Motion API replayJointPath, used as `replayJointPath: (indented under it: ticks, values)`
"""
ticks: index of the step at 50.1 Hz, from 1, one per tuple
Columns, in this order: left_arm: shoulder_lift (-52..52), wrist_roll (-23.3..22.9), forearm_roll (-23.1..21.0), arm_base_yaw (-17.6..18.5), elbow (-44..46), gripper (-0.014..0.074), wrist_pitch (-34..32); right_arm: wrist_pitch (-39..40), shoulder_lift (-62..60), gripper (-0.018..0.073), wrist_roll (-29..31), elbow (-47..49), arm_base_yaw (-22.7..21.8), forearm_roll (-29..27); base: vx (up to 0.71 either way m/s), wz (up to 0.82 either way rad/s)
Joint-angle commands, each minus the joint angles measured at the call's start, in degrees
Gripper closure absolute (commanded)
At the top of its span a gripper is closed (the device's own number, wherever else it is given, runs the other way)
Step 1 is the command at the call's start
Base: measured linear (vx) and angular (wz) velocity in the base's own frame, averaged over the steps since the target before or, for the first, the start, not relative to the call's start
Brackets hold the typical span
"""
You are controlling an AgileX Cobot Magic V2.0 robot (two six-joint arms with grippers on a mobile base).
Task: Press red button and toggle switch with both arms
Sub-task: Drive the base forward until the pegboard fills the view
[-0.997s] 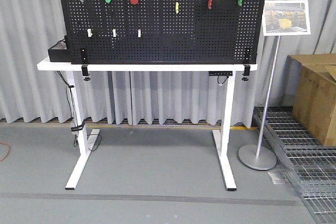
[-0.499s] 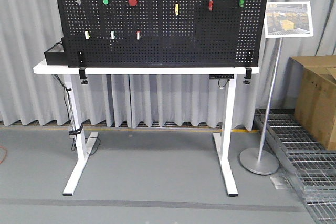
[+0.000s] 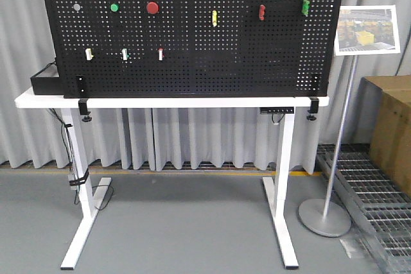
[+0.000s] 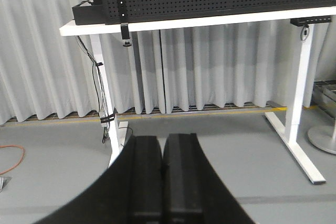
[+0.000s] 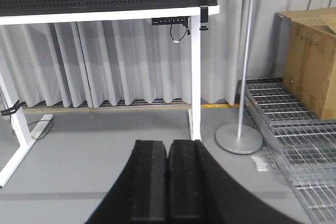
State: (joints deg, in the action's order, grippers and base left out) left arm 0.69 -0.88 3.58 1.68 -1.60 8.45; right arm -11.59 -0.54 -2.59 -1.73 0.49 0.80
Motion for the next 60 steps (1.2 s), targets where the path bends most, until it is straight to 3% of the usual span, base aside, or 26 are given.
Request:
replayJointPath:
  ticks: [1, 60]
  values:
    - [0.2, -0.2, -0.3, 0.2, -1.6, 0.0594, -4.8, 4.7, -0.1, 0.0562, 0.5, -0.7, -0.1, 0.2, 0.37, 0.01]
    - [0.2, -0.2, -0.3, 0.2, -1.6, 0.0594, -4.8, 4.6, -0.1, 0.0562, 0.5, -0.7, -0.1, 0.2, 0.42, 0.01]
